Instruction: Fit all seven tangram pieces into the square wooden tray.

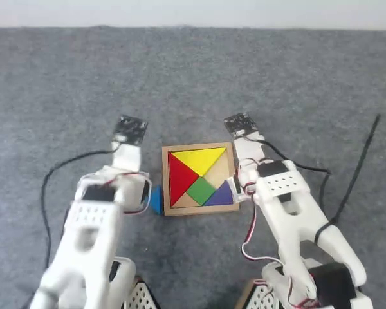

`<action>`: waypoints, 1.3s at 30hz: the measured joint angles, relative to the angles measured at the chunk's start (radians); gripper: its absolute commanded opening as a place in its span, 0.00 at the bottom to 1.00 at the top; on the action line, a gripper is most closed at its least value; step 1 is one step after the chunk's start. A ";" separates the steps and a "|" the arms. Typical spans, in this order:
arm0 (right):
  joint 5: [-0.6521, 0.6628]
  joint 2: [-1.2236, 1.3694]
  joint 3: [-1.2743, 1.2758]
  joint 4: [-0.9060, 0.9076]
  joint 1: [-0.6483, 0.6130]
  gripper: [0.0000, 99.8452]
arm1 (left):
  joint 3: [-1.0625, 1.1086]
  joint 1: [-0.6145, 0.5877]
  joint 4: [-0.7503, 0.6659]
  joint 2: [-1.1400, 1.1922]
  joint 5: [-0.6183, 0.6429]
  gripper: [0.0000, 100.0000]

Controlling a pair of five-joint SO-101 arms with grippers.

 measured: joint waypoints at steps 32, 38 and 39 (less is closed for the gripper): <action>0.100 0.000 0.012 -0.026 0.080 0.24 | -0.261 0.034 0.158 0.466 0.031 0.23; 0.190 0.026 0.012 -0.026 0.080 0.23 | -0.261 0.034 0.158 0.466 0.020 0.23; 0.215 0.049 0.012 -0.026 0.080 0.23 | -0.261 0.034 0.158 0.466 0.020 0.23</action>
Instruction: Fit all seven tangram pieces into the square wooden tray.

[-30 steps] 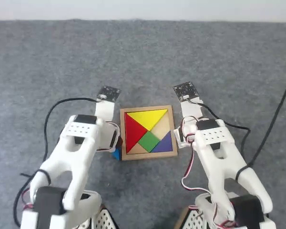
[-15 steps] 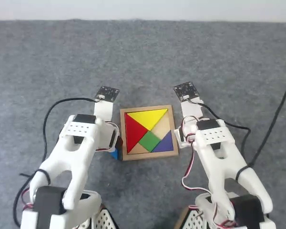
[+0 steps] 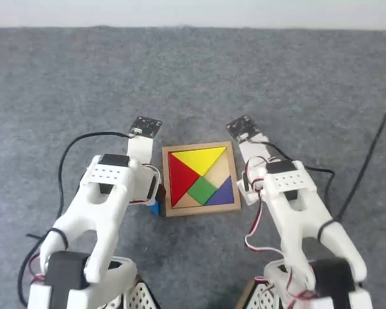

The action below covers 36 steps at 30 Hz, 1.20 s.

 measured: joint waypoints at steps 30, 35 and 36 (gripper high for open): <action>0.011 0.245 -0.245 0.158 0.086 0.03 | 0.000 0.000 0.000 0.000 -0.025 0.23; -0.143 0.245 -0.333 0.264 0.084 0.03 | 0.000 0.000 0.000 0.000 -0.028 0.23; -0.176 0.245 -0.348 0.288 0.084 0.03 | 0.000 0.000 0.000 0.000 -0.028 0.23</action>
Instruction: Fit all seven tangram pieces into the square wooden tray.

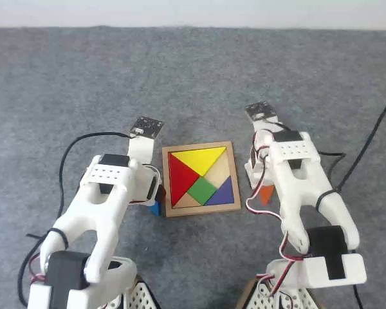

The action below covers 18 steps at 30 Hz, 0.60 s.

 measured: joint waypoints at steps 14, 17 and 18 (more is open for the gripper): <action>-0.350 0.002 -0.123 0.026 -0.160 0.03 | 0.000 0.002 0.023 0.000 -0.026 0.23; -0.390 0.002 -0.123 -0.038 -0.201 0.03 | 0.000 0.002 0.025 0.000 -0.026 0.23; -0.400 0.002 -0.123 -0.061 -0.212 0.03 | 0.000 0.002 0.025 0.000 -0.026 0.23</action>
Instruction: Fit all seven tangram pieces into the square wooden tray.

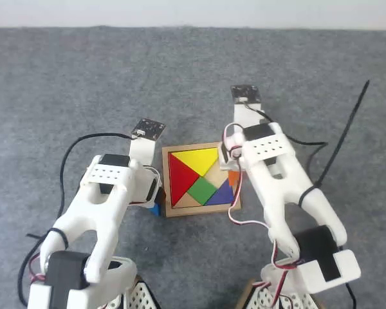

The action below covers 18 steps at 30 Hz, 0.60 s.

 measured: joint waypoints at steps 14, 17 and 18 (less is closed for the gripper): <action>-0.057 0.140 -0.011 -0.130 -0.071 0.16 | 0.000 0.000 0.000 0.000 0.000 0.23; -0.057 0.141 -0.017 -0.133 -0.066 0.18 | 0.000 0.000 0.000 0.000 0.000 0.23; -0.057 0.141 -0.018 -0.133 -0.066 0.18 | 0.000 0.000 0.000 0.000 0.000 0.23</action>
